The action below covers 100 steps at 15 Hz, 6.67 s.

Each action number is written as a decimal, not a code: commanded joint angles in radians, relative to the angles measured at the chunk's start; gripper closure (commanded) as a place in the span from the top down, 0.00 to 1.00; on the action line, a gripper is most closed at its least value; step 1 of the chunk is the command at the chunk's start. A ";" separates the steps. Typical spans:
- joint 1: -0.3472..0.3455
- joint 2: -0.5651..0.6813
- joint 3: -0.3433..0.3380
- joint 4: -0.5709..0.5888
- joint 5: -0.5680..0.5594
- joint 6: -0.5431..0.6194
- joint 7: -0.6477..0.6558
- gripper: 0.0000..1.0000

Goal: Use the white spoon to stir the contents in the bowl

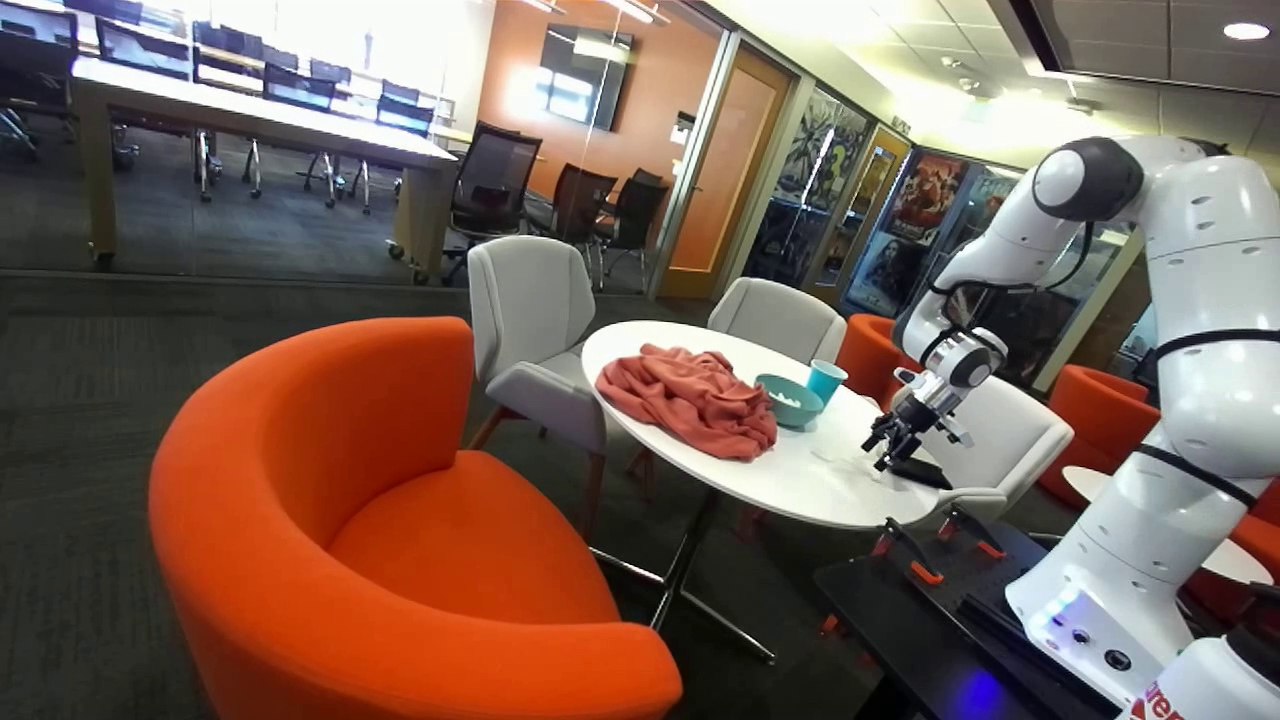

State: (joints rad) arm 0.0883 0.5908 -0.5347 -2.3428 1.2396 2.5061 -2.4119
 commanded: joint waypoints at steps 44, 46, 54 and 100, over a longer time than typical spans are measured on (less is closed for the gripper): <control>-0.186 -0.076 0.227 -0.079 0.215 0.176 -0.184 0.16; -0.183 -0.075 0.227 -0.078 0.211 0.177 -0.180 0.01; -0.179 -0.205 0.224 -0.165 0.012 0.241 -0.078 0.03; 0.556 -0.027 -0.476 0.149 -1.704 0.578 0.778 0.03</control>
State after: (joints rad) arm 0.6122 0.3922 -1.0026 -2.2894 -0.4755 3.0765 -1.6960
